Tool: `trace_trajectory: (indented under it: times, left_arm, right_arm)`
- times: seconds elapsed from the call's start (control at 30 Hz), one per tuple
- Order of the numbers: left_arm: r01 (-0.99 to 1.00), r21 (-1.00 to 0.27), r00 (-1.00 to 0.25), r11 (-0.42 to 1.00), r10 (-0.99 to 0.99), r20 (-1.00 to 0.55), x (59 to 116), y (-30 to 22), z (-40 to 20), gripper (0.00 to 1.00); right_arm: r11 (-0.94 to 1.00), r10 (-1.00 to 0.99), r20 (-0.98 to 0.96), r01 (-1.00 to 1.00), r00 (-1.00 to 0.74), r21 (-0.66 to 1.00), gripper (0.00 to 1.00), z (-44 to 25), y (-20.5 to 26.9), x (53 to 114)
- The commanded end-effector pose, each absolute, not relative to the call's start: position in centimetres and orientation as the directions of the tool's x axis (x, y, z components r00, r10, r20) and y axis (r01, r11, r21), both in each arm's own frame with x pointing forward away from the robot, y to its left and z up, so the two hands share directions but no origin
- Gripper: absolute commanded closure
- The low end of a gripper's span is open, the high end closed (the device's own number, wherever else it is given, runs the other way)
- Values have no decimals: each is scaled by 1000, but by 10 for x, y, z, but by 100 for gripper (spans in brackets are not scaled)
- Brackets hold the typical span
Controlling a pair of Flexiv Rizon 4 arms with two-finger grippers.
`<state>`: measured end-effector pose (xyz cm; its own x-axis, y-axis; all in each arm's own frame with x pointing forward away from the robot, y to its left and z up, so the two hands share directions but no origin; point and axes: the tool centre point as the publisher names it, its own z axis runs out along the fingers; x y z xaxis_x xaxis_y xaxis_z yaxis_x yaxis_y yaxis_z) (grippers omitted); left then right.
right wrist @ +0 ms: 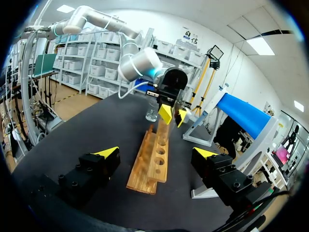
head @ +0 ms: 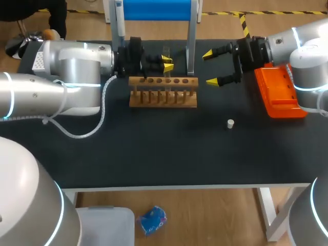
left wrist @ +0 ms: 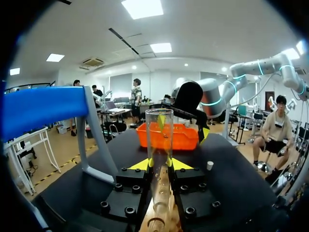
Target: Invert the test tube, pick up the pipette, mount the tip to pipette, aspirate from beaker and dispense into the tube, eject the tip, return the pipette, and cap with the stopper.
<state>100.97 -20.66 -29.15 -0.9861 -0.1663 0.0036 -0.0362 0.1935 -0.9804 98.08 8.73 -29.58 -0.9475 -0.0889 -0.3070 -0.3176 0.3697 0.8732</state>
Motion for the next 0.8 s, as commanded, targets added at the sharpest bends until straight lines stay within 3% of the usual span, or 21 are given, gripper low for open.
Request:
trace_trajectory:
  times: [0.03,0.33,0.37,0.4,0.43,0.8]
  left_arm:
    - [-42,-981,-987,189,-161,11,1013,-206,-297,100]
    - [-56,-982,-986,178,-162,26,1013,-206,-302,100]
    - [-58,-982,-986,180,-165,28,1013,-206,-302,74]
    - [-58,-982,-985,180,-171,27,1014,-205,-302,28]
    - [-58,-982,-984,178,-174,26,1014,-204,-302,0]
    - [-50,-960,-985,275,-172,2,1003,-190,-271,0]
  right_arm:
    - [370,-90,-308,-318,-947,873,0,-296,87,981]
    - [370,-90,-308,-318,-947,873,0,-296,87,981]
    - [370,-90,-308,-318,-947,873,0,-296,87,981]
    - [370,-90,-308,-318,-947,873,0,-296,87,981]
    - [370,-90,-308,-318,-947,873,0,-296,87,981]
    - [370,-90,-308,-318,-947,873,0,-296,87,981]
